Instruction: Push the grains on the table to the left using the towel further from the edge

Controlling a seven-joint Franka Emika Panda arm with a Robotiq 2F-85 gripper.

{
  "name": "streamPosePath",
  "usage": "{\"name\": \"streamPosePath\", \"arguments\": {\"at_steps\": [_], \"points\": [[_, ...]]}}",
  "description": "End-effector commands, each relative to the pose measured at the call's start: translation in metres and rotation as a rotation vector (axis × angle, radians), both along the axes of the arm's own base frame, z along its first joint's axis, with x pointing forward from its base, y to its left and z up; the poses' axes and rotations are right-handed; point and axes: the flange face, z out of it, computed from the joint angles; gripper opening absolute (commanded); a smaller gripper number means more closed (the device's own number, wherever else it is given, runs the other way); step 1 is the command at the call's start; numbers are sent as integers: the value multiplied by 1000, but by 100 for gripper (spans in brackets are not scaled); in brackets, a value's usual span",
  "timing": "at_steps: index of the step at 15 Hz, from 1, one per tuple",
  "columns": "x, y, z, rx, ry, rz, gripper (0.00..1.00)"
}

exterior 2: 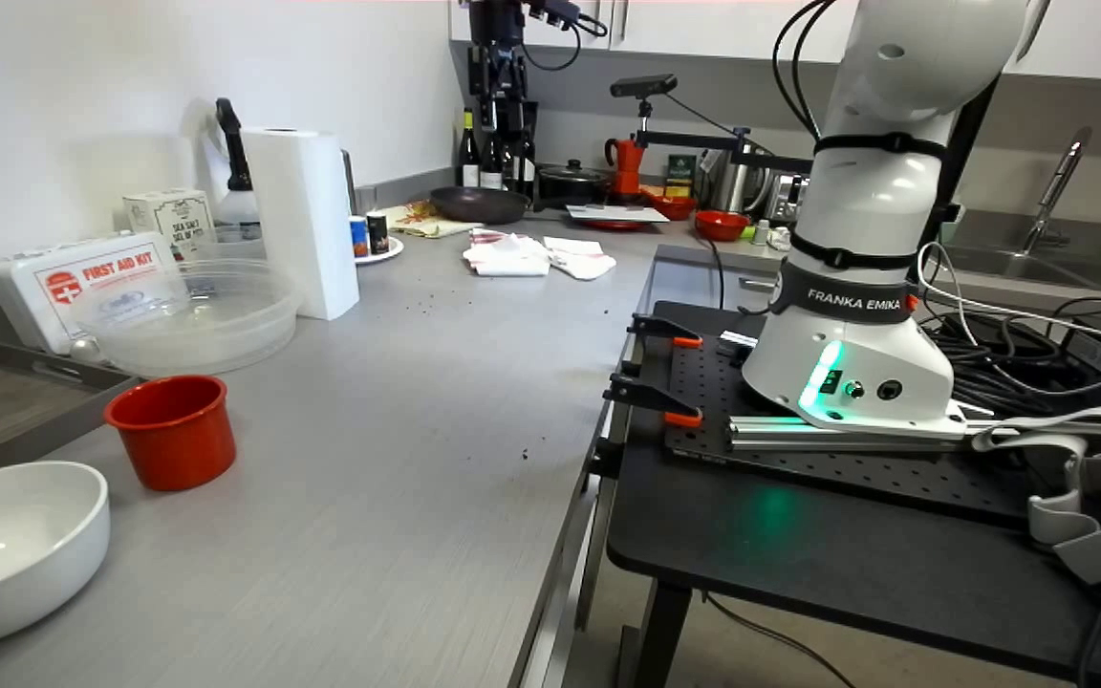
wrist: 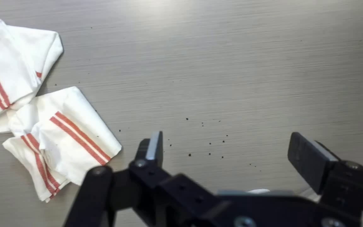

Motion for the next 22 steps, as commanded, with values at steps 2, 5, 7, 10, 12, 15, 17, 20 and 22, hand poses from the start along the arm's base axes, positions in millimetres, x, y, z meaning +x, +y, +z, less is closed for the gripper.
{"name": "streamPosePath", "arguments": {"at_steps": [2, 5, 7, 10, 12, 15, 17, 20, 22], "points": [[25, -63, -26, 11, -13, 7, 100], [31, -102, -49, 12, -16, -25, 100], [35, -124, -65, 11, -19, -51, 100], [44, -155, -91, 5, -26, -86, 100], [53, -171, -105, -2, -23, -95, 100], [68, -191, -122, -21, -21, -91, 100], [77, -203, -129, -32, -25, -88, 100], [69, -197, -131, -33, -13, -109, 100], [68, -198, -134, -30, -8, -111, 100]]}}
